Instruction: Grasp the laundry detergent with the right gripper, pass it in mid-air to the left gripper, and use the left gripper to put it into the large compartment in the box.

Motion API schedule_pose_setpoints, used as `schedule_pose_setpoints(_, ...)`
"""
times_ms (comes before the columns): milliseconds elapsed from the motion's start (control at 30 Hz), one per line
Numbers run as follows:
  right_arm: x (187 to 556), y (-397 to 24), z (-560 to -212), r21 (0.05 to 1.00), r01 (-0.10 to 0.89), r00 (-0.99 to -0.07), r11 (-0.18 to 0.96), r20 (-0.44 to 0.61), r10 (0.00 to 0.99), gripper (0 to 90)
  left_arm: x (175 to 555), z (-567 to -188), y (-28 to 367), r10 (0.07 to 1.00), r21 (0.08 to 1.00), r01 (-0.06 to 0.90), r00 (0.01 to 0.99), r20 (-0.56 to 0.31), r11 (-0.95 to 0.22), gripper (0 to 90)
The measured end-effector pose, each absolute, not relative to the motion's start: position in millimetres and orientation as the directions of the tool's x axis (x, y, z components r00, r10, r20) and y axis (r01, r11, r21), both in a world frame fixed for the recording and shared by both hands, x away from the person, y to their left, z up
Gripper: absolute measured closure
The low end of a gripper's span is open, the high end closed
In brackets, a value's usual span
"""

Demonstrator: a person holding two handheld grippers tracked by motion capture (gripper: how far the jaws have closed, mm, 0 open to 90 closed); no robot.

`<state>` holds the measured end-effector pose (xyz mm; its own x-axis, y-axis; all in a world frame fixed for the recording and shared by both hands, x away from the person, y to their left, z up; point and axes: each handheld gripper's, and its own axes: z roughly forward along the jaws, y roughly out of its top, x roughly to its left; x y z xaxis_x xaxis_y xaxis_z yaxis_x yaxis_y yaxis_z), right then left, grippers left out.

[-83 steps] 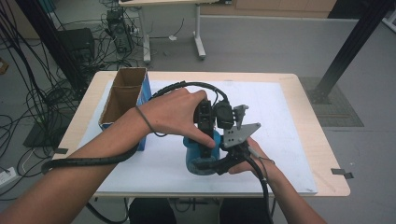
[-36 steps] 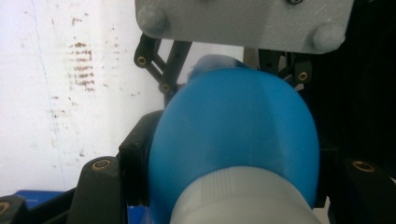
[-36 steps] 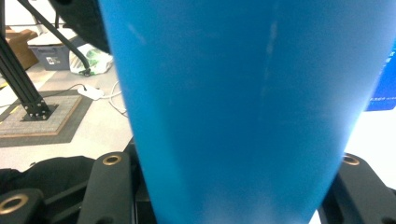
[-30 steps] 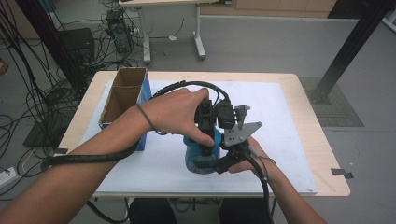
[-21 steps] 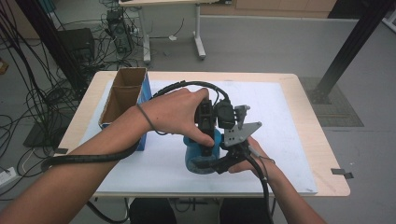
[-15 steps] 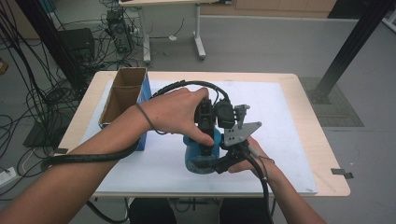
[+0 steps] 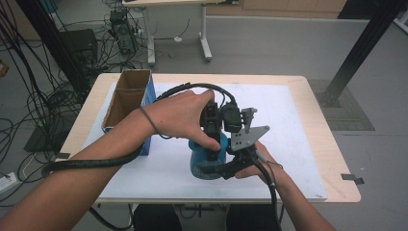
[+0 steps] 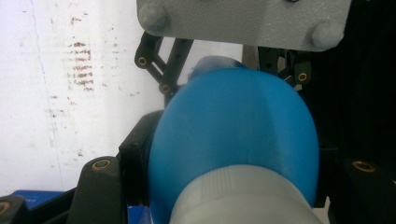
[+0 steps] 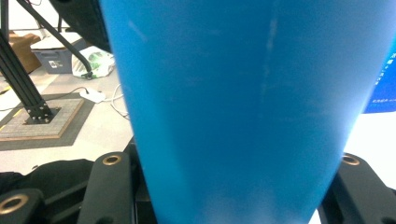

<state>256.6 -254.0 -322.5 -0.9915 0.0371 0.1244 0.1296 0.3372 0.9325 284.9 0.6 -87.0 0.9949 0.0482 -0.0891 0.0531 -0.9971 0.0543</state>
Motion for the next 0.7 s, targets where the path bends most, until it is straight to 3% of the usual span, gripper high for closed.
schedule_pose_setpoints(700, 257.6, -253.3, -322.5, 0.933, 0.134, -0.991, 0.335, 0.130, 0.035, 42.9, 286.5, -86.9, 3.6, 0.053, 0.063, 0.059, 0.994, -0.095, -0.996, 37.6)
